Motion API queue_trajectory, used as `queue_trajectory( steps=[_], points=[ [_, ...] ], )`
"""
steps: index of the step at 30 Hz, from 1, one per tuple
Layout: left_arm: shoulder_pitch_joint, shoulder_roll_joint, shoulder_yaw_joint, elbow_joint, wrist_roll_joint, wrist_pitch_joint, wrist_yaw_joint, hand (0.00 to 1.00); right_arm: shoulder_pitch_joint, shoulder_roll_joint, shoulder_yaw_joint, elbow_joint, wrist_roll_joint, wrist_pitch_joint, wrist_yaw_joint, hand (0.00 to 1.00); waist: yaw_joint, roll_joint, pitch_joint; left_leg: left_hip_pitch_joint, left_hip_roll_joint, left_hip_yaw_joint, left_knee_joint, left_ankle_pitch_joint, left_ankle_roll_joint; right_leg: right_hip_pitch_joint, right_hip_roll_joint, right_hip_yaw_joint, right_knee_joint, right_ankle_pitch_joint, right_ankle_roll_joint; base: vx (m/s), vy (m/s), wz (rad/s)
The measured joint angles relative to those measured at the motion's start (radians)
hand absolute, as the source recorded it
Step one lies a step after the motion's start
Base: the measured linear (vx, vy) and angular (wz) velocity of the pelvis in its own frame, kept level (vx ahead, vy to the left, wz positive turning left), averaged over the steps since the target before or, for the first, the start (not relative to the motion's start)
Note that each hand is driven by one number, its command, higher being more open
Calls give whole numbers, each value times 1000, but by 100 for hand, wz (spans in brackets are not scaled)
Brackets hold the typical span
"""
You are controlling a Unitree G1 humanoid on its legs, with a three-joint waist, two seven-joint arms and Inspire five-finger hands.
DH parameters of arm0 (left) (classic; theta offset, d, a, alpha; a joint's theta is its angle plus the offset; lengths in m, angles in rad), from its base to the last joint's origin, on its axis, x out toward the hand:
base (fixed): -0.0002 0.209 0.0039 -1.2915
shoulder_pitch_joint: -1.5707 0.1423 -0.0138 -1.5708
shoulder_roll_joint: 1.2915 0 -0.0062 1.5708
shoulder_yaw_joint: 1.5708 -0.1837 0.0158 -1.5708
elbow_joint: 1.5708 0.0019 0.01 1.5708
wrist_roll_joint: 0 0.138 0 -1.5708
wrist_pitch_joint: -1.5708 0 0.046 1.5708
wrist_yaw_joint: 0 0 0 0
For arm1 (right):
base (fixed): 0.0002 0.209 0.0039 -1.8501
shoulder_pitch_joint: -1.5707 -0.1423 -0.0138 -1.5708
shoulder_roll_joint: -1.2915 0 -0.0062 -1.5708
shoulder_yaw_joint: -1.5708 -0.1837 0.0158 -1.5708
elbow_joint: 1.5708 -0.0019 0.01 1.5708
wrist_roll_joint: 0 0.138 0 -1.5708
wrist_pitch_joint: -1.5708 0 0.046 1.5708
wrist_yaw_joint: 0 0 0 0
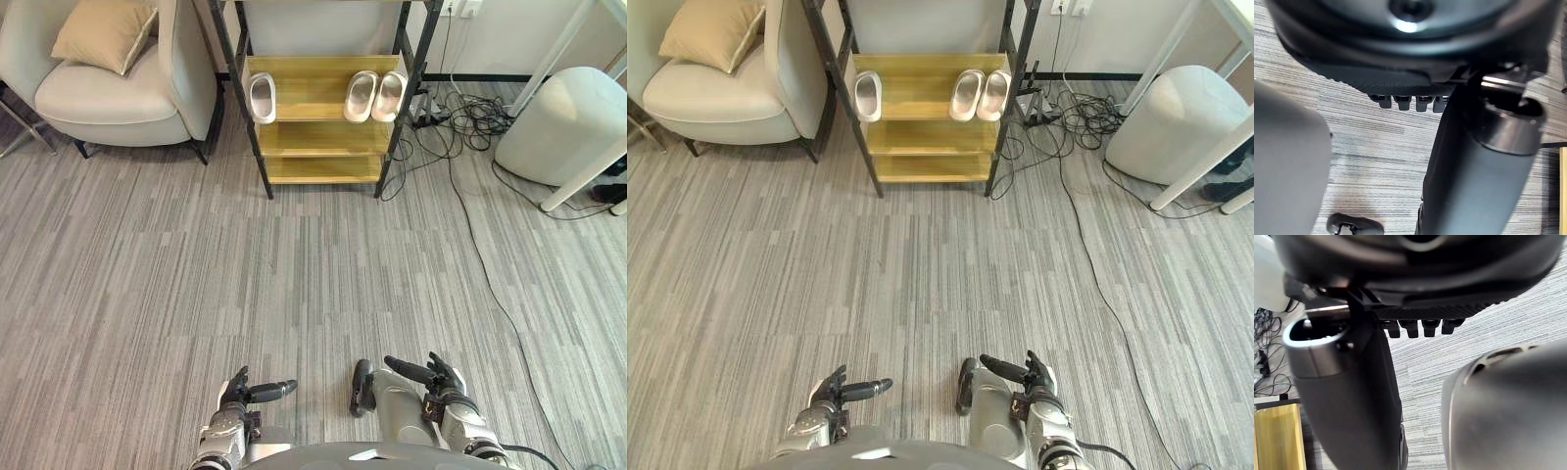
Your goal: Organize the slippers on the shoe rack
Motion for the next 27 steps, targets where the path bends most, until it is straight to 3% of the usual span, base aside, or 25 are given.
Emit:
queue_trajectory(
  steps=[1, 2, 3, 5, 6, 7, 8, 9, 10, 11, 12, 13, 14, 15, 16, 17, 18, 20, 23, 25, 26, 27],
  points=[
    [2, -10, 23, -24, 0, -2, -2, 100, 19, -2, 3, -14, 0, 1, -2, 100, 17, 7, 1, -103, 42, 19, 208, -4, -3, 78, 27, -16, -47, -14, -14, 461, -175, 33],
    [2, -3, 21, -61, 1, -9, -4, 100, 28, 12, 5, -15, 1, 1, -3, 100, 35, -15, 8, -203, 47, 63, 294, -18, 9, 168, 33, -29, -110, -32, -19, 361, -114, 26],
    [2, -3, 21, -62, 1, -9, -4, 100, 28, 12, 5, -15, 1, 1, -3, 100, 35, -16, 8, -204, 46, 65, 294, -18, 10, 169, 33, -29, -112, -32, -19, 275, -78, 25],
    [2, -1, 20, -98, 1, -22, -8, 100, 27, 31, 4, -15, 1, 1, -4, 100, 46, -34, 8, -302, 17, 127, 184, -47, 23, 253, 30, -33, -199, -22, -1, 413, -10, 7],
    [-5, 0, 11, -103, 1, -27, -10, 100, 21, 39, 3, -14, 1, 1, -4, 100, 54, -38, 10, -340, -37, 145, -50, -50, 34, 305, 19, -32, -254, -19, 8, 399, 30, -4],
    [-7, 0, 11, -103, 1, -28, -10, 100, 20, 41, 3, -13, 1, 1, -5, 100, 56, -39, 10, -347, -48, 146, -97, -48, 34, 314, 15, -32, -262, -19, 11, 349, 88, -9],
    [-18, -1, 9, -102, 2, -27, -10, 100, 19, 46, 3, -10, 1, 1, -9, 100, 64, -45, 14, -351, -86, 148, -258, -9, 30, 345, 0, -28, -286, -21, 28, 473, 176, -17],
    [-20, 1, -2, -93, 2, -27, -7, 100, 24, 44, 3, -8, 2, 1, -14, 100, 73, -44, 12, -335, -122, 144, -456, 117, 35, 381, -11, -17, -307, -37, 60, 578, 222, -27],
    [-16, 1, -13, -88, 2, -28, -7, 100, 27, 42, 6, -6, 2, 2, -14, 100, 79, -39, 7, -321, -129, 137, -490, 239, 42, 398, -10, -4, -315, -49, 79, 502, 199, -25],
    [-19, 3, -19, -82, 2, -28, -7, 100, 27, 47, 6, -2, 2, 2, -14, 100, 82, -41, 4, -310, -138, 138, -489, 244, 102, 411, -17, 7, -316, -59, 93, 408, 144, -3],
    [-32, 23, -34, -71, 13, -24, -6, 100, 24, 68, 5, -1, 2, 3, -13, 100, 74, -82, -5, -310, -171, 147, -471, 211, 106, 415, -61, 11, -306, -60, 98, 504, 169, 7],
    [-35, 32, -34, -70, 13, -20, -8, 100, 26, 79, 5, -5, 1, 3, -11, 100, 75, -101, -11, -315, -183, 155, -434, 171, 116, 408, -82, 21, -272, -61, 98, 401, 134, 11],
    [-36, 38, -36, -66, 14, -19, -10, 100, 26, 83, 5, -5, 1, 3, -11, 100, 77, -105, -13, -311, -186, 160, -406, 145, 123, 404, -93, 32, -235, -61, 99, 495, 175, -10],
    [-37, 39, -45, -51, 14, -17, -7, 100, 26, 84, 5, -1, 1, 3, -11, 100, 78, -106, -16, -270, -194, 170, -364, 78, 140, 361, -120, 71, -53, -52, 112, 572, 209, -18],
    [-37, 51, -72, -37, 15, -14, -6, 100, 26, 84, 7, 1, -2, 3, -9, 100, 76, -112, -20, -213, -207, 182, -374, 39, 150, 296, -159, 105, 145, 1, 169, 652, 228, -17],
    [-37, 52, -77, -36, 15, -13, -6, 100, 26, 84, 7, 1, -2, 3, -8, 100, 76, -112, -20, -203, -208, 183, -379, 34, 151, 284, -164, 108, 180, 15, 171, 517, 152, -11],
    [-36, 63, -102, -26, 24, -4, -5, 100, 22, 81, 10, -6, -2, 2, 1, 100, 66, -110, -20, -133, -213, 184, -393, -1, 158, 200, -205, 109, 402, 43, 167, 388, 68, -3],
    [-32, 72, -105, -5, 28, 2, -1, 100, 12, 75, 28, -12, -12, -7, 2, 100, 61, -106, -19, -25, -213, 179, -462, -10, 158, 127, -218, 47, 495, -2, 129, 403, 41, 3],
    [-25, 75, -106, 15, 28, 3, -1, 100, 5, 70, 48, -13, -21, -16, 9, 100, 42, -102, -23, 56, -194, 148, -527, -9, 157, 65, -190, -37, 371, -54, 83, 339, -57, 28],
    [-23, 70, -106, 23, 28, 3, -1, 100, -4, 70, 48, -20, -21, -20, 10, 100, 33, -95, -25, 79, -173, 131, -545, -9, 154, 24, -155, -49, 188, -58, 82, 328, -157, 42],
    [-22, 68, -105, 23, 29, 3, -2, 100, -11, 70, 48, -21, -21, -18, 9, 100, 33, -93, -24, 99, -157, 119, -554, -18, 124, 1, -124, -40, -19, -4, 88, 427, -258, 41],
    [-22, 68, -105, 23, 29, 3, -2, 100, -11, 70, 48, -20, -21, -17, 9, 100, 32, -96, -24, 108, -156, 107, -555, -28, 106, 1, -117, -33, -90, 61, 82, 387, -247, 50]
  ],
)
